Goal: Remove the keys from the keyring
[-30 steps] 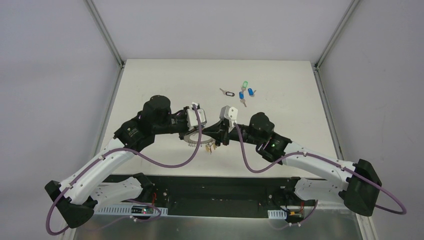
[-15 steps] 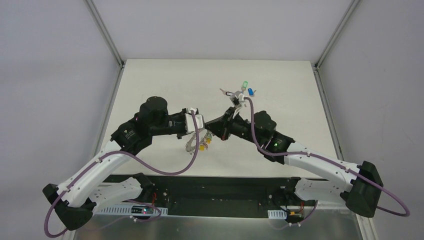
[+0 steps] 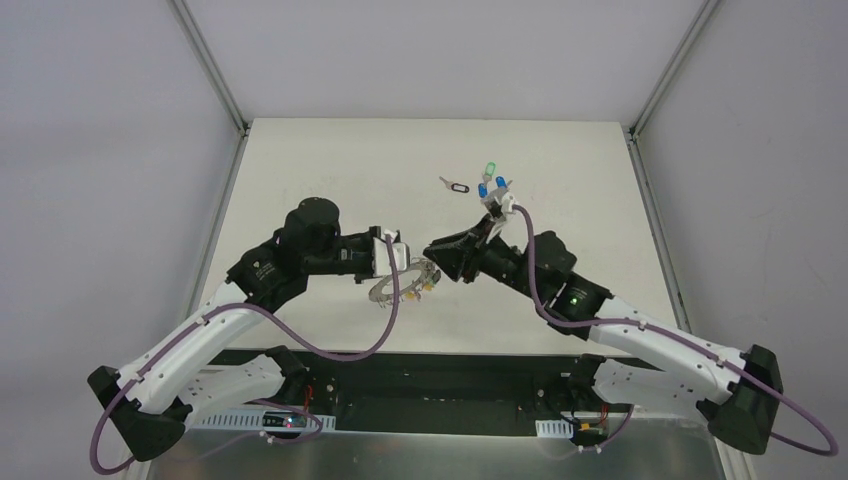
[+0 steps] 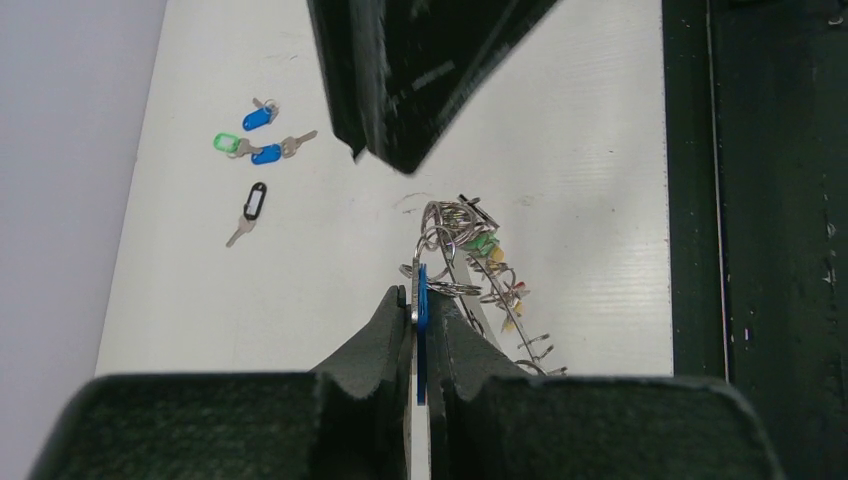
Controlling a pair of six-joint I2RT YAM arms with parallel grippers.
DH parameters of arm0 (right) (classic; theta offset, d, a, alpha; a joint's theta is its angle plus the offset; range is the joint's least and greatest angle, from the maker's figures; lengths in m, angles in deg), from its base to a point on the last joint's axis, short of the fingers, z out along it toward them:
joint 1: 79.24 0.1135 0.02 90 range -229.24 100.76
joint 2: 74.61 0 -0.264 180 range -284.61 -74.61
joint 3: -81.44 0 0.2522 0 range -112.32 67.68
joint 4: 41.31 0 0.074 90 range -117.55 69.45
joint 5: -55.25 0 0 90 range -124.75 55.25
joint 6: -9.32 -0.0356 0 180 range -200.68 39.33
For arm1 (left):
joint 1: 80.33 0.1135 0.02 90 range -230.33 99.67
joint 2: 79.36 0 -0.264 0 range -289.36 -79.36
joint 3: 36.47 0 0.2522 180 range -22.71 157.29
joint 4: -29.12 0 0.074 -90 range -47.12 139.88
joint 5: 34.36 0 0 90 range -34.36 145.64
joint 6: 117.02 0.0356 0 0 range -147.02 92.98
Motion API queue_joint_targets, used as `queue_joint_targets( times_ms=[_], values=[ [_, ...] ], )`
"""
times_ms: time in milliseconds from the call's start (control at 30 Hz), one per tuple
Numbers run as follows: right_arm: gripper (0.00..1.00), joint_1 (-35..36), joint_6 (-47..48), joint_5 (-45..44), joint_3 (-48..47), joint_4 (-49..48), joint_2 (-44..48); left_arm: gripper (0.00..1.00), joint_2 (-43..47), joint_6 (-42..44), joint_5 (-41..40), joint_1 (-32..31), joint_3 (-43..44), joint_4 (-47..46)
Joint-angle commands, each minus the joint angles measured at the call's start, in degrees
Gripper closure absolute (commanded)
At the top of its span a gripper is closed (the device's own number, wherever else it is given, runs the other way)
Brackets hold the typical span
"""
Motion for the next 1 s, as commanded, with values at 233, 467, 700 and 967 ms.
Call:
queue_joint_targets(
  times_ms=[233, 467, 700, 967],
  values=[
    [0.62, -3.78, 33.98, 3.1, -2.94, 5.58, 1.42, 1.0, 1.0, 16.4, 5.46, -0.6, 3.85, 6.65],
    [0.62, -8.38, 32.29, 12.1, -4.2, -4.29, -6.41, 1.0, -0.46, 37.37, -10.44, -1.64, 6.55, 8.91],
    [0.6, -13.36, 28.72, 27.59, -8.58, -9.38, -12.78, 1.0, -5.17, 52.86, -20.03, -2.18, 8.78, 5.97],
    [0.53, -25.21, 16.3, 44.11, -17.09, -10.01, -19.28, 1.0, -11.33, 55.76, -21.14, -1.63, 11.34, -6.8]
  ],
)
